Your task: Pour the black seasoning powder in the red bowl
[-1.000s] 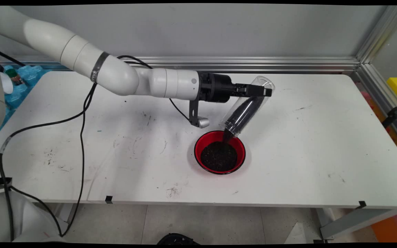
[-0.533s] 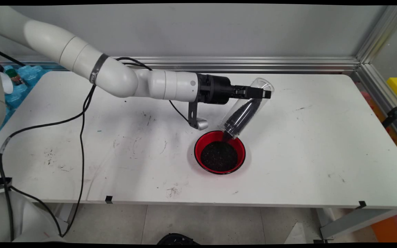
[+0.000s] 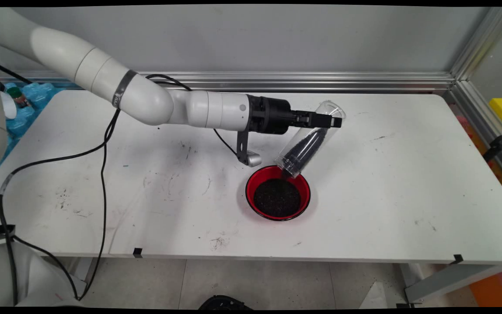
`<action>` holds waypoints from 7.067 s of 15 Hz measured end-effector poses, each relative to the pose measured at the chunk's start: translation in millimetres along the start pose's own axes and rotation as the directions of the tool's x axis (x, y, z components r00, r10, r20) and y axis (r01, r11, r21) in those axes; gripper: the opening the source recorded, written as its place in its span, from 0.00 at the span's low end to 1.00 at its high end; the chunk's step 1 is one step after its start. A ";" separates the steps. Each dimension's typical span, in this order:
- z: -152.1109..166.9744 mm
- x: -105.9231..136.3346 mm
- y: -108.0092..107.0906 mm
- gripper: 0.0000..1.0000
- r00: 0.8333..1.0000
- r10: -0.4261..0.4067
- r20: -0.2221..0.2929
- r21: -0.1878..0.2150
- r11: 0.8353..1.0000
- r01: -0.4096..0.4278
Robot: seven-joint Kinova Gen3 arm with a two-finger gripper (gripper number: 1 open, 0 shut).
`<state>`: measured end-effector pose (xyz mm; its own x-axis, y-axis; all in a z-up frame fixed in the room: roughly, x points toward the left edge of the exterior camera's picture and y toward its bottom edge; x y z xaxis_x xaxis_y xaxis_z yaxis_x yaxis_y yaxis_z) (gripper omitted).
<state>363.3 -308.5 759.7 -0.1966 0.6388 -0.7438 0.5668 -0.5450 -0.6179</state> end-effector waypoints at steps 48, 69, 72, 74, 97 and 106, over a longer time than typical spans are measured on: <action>23.9 27.6 16.6 0.00 0.993 0.115 -0.014 0.044 0.992 -0.115; 1.4 13.4 5.0 0.00 0.999 0.052 -0.006 -0.010 0.999 -0.052; -1.6 9.9 0.7 0.00 1.000 0.025 -0.009 -0.017 1.000 -0.025; -3.7 7.6 -2.0 0.00 1.000 0.006 -0.011 -0.022 1.000 -0.006; -57.7 -38.7 -19.7 0.00 0.863 -0.503 -0.051 -0.212 0.850 0.483; -67.4 -54.7 -19.6 0.00 0.702 -0.712 -0.020 -0.286 0.677 0.678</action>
<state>416.9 -296.2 829.7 -0.5256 0.8472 -0.0774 0.4788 0.2194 -0.8501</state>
